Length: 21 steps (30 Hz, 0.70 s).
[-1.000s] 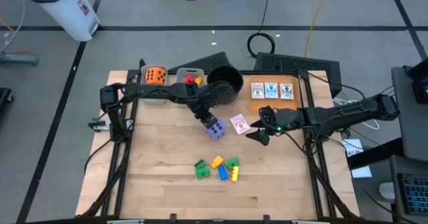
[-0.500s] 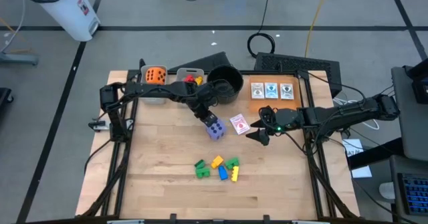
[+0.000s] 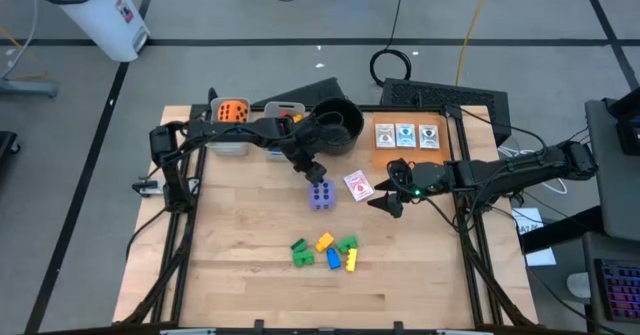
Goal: Pick & Place Toys
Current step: Put the purple die into the left gray bin
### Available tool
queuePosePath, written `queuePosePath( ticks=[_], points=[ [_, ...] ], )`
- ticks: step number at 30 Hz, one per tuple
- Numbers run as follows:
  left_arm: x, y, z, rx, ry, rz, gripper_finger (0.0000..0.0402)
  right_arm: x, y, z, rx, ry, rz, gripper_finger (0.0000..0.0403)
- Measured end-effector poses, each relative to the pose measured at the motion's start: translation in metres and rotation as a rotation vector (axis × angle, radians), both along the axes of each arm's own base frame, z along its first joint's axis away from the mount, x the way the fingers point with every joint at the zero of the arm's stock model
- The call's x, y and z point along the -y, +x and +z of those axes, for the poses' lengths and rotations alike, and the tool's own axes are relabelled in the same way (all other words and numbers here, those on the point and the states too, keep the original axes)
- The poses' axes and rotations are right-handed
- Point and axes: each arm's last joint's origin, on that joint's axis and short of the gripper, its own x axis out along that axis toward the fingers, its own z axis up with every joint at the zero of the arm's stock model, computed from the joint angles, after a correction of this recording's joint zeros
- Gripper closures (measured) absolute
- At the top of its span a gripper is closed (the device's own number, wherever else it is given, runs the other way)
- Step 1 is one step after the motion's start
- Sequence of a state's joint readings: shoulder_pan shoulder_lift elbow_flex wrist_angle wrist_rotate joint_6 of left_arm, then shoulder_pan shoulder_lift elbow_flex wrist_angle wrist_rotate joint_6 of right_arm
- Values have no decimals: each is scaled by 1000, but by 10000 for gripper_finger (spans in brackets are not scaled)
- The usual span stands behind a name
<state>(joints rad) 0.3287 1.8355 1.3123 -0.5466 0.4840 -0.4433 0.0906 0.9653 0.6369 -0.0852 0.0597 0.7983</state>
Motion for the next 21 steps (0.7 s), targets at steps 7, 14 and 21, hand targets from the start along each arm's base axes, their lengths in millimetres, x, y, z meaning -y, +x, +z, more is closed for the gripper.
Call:
queuePosePath(
  ticks=[7, 14, 21],
  points=[
    [2, 1, -1, -26, 84, 19, 139, 0, 0, 0, -1, -6, 3, 28],
    [-2, -7, 0, -80, 28, 63, 127, 0, 0, 0, -1, -6, 3, 28],
    [14, -10, 12, -62, 76, -8, 128, 0, 0, 0, -1, -6, 3, 28]
  ],
)
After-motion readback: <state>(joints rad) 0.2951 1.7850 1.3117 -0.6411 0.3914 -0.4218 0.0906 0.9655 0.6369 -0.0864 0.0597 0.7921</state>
